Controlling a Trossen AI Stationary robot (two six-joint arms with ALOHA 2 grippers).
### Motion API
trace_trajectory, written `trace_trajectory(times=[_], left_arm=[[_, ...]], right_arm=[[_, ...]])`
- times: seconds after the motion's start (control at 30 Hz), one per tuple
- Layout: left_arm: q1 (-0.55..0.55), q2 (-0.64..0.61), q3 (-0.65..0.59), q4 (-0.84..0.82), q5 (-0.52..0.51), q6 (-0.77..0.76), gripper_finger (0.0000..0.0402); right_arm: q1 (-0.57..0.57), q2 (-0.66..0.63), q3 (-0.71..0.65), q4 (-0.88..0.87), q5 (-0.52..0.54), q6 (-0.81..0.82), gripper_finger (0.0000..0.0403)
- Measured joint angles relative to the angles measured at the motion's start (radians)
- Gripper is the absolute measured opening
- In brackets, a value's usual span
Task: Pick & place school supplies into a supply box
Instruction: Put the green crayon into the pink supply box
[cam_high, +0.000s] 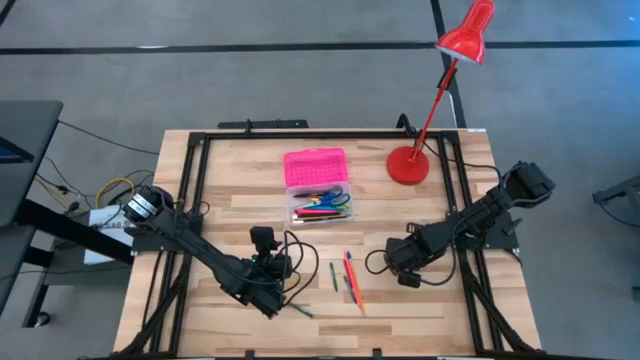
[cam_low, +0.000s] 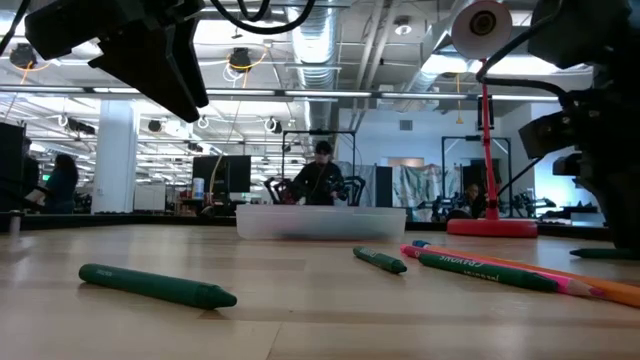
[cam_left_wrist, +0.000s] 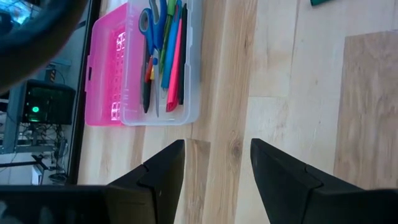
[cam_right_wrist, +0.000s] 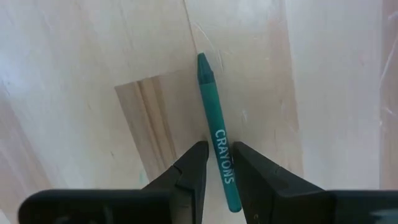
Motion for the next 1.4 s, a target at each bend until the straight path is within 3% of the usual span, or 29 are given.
trace_trajectory(times=[1.4], left_arm=[[0.001, 0.0, 0.0, 0.001, 0.008, 0.008, 0.0179]], right_arm=[[0.022, 0.001, 0.001, 0.005, 0.031, 0.0, 0.0072]])
